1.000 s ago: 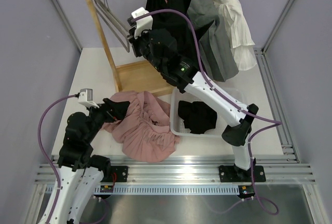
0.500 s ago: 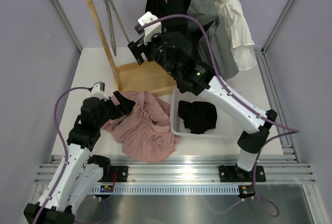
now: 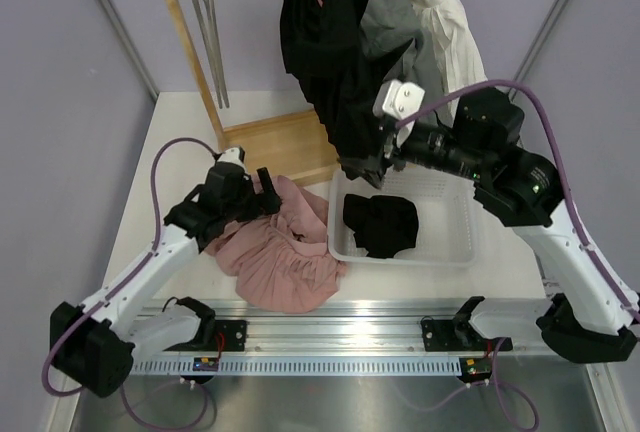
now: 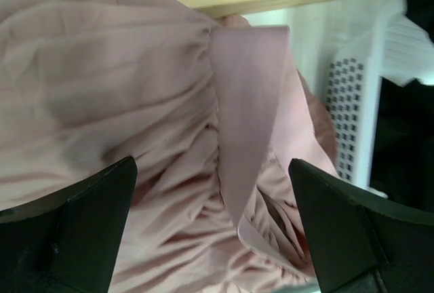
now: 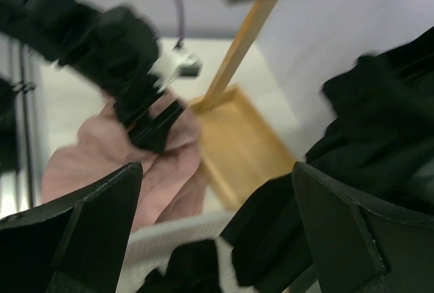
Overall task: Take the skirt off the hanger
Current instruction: Place the hanger at the clothesline, then pick up the skirt from the center of the board.
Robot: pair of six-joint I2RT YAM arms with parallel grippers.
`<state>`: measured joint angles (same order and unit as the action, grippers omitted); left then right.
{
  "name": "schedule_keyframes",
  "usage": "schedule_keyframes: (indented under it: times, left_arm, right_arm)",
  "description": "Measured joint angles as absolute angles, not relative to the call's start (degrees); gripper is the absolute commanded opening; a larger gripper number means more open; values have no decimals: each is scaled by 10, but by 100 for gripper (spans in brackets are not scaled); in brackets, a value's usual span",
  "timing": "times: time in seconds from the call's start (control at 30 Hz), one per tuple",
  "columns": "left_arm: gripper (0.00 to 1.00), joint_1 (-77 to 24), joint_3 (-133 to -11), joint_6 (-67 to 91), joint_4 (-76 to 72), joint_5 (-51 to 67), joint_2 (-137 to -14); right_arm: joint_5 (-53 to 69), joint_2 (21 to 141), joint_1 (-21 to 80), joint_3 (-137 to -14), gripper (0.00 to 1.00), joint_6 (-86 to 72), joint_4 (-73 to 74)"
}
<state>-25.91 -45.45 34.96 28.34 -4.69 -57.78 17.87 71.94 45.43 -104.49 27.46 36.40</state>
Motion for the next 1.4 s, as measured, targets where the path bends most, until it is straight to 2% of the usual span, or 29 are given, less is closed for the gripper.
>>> schedule_keyframes:
  times: [0.23,0.3,0.37,0.4,0.53,0.6,0.63,0.83,1.07,1.23,1.4]
  left_arm:
    - [99,-276,-526,329,296,-96,-678]
    - [94,-285,-543,341,304,-115,-695]
    - [81,-296,-570,361,315,-142,-725]
    - [62,-301,-586,370,321,-159,-745]
    - [18,-321,-598,394,327,-205,-801]
    - [10,-326,-578,395,329,-215,-797]
    - [2,-327,-566,392,327,-216,-788]
    - [0,-328,-524,354,299,-197,-677]
    - [0,-340,-521,329,208,-103,-535]
    - [0,-390,-577,334,182,-36,-537]
    - [0,-444,-703,339,153,7,-599]
  right_arm:
    - [267,643,384,-847,100,272,404]
    - [279,633,377,-815,99,272,410]
    - [293,623,370,-794,100,268,410]
    - [298,618,364,-787,99,267,410]
    - [311,592,342,-770,100,261,403]
    - [316,578,335,-764,99,261,403]
    - [321,572,333,-760,99,261,402]
    - [346,549,316,-727,99,260,402]
    - [370,548,241,-723,99,239,397]
    - [386,539,142,-723,99,206,376]
    - [428,528,38,-723,99,170,354]
